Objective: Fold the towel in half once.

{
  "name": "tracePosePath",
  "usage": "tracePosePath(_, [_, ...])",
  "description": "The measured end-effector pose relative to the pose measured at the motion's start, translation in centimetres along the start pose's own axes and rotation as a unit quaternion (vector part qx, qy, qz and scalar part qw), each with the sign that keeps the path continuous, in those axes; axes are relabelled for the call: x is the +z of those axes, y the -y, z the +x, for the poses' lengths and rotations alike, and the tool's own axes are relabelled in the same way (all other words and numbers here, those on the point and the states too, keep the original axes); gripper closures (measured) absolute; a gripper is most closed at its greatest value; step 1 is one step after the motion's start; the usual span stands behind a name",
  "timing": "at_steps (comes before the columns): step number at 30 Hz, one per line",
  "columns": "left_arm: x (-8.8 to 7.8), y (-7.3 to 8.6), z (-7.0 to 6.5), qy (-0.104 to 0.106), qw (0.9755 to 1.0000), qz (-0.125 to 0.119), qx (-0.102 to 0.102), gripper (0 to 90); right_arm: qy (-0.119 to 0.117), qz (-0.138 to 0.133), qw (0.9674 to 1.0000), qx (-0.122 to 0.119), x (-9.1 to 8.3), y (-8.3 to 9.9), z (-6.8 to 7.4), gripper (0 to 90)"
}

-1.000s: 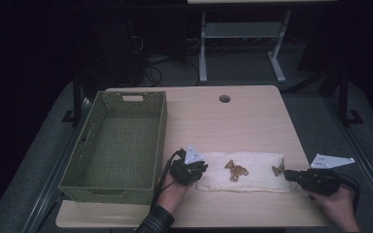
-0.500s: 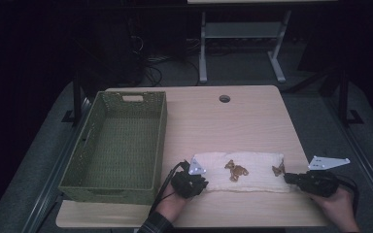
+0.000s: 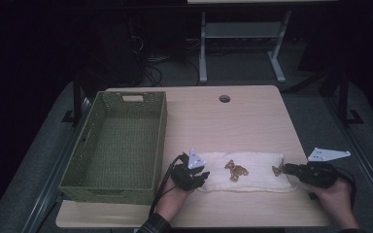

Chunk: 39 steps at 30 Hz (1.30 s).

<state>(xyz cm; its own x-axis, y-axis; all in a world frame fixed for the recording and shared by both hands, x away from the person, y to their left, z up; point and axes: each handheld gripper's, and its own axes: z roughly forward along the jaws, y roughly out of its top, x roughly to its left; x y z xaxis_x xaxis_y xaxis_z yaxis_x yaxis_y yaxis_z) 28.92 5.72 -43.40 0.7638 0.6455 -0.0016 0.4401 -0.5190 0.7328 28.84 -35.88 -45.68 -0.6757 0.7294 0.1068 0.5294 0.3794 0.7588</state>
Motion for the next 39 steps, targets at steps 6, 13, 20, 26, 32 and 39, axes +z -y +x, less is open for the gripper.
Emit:
tracePosePath(6, [1.3,-0.8,1.6,-0.024,0.9997,-0.005,-0.004,67.1,0.024,-0.004,0.9997,-0.003,1.3,-1.7,-1.6,77.4])
tracePosePath(13, [2.7,-1.6,3.0,-0.049,0.9988,-0.007,-0.007,65.6,0.036,0.008,0.9993,0.009,3.0,-2.8,-3.4,71.9])
tracePosePath(20, [3.7,-2.0,3.6,-0.054,0.9984,-0.007,-0.014,64.1,0.023,0.027,0.9992,0.016,4.4,-2.6,-4.1,69.7])
tracePosePath(26, [4.0,-1.6,4.3,-0.067,0.9974,0.003,-0.024,61.1,0.023,0.031,0.9989,0.024,4.7,-2.2,-4.4,77.1])
tracePosePath(32, [4.9,-1.4,4.8,-0.073,0.9966,0.008,-0.036,58.6,0.029,0.039,0.9986,0.020,4.7,-2.3,-3.9,84.8])
tracePosePath(39, [5.4,-1.1,4.9,-0.067,0.9969,0.023,-0.034,59.4,0.028,0.037,0.9987,0.020,4.8,-2.3,-3.9,85.4])
